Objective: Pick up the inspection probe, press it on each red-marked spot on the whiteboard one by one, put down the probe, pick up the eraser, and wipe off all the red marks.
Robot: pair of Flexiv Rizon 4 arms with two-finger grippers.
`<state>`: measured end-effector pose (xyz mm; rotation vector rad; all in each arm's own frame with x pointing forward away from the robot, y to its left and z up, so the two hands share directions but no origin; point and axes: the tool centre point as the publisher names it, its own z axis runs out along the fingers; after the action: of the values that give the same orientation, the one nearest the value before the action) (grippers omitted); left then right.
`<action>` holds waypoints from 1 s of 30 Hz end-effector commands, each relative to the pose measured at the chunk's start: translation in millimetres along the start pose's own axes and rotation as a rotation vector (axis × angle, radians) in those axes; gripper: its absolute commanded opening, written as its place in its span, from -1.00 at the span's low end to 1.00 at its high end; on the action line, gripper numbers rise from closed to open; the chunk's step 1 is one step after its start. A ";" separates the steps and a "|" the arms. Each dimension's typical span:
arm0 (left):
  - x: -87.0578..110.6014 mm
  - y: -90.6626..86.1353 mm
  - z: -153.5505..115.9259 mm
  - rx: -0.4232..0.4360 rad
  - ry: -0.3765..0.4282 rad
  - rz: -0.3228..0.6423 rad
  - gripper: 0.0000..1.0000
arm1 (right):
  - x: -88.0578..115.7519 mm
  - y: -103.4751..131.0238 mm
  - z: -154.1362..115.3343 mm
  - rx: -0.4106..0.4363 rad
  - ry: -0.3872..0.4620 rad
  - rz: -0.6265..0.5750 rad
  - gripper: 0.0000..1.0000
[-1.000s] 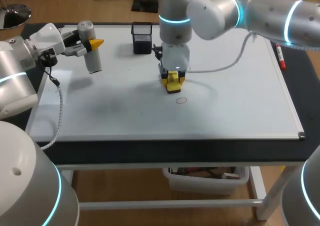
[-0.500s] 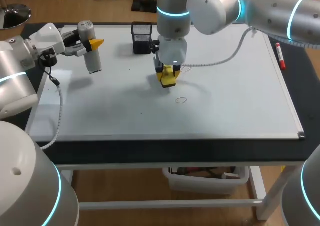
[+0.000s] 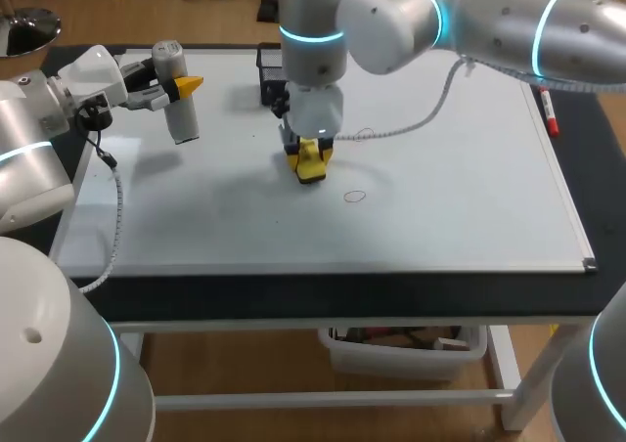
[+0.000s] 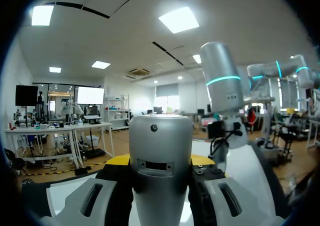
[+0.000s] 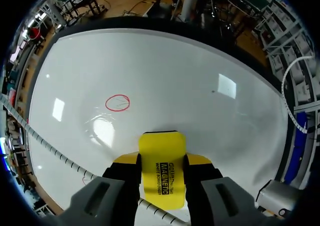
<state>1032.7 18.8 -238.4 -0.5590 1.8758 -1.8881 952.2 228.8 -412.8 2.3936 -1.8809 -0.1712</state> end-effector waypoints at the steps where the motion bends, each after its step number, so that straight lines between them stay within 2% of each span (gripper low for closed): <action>1: 0.4 0.6 0.4 0.005 -0.003 0.003 -1.00 | 5.3 -9.4 4.1 -0.016 0.002 0.000 -1.00; 30: 0.4 0.6 0.4 0.005 -0.003 0.003 -1.00 | 59.7 -8.2 11.3 -0.032 0.015 0.110 -1.00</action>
<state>1032.7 18.8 -238.4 -0.5590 1.8757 -1.8880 973.3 179.6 -426.6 2.2521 -1.9795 -0.1773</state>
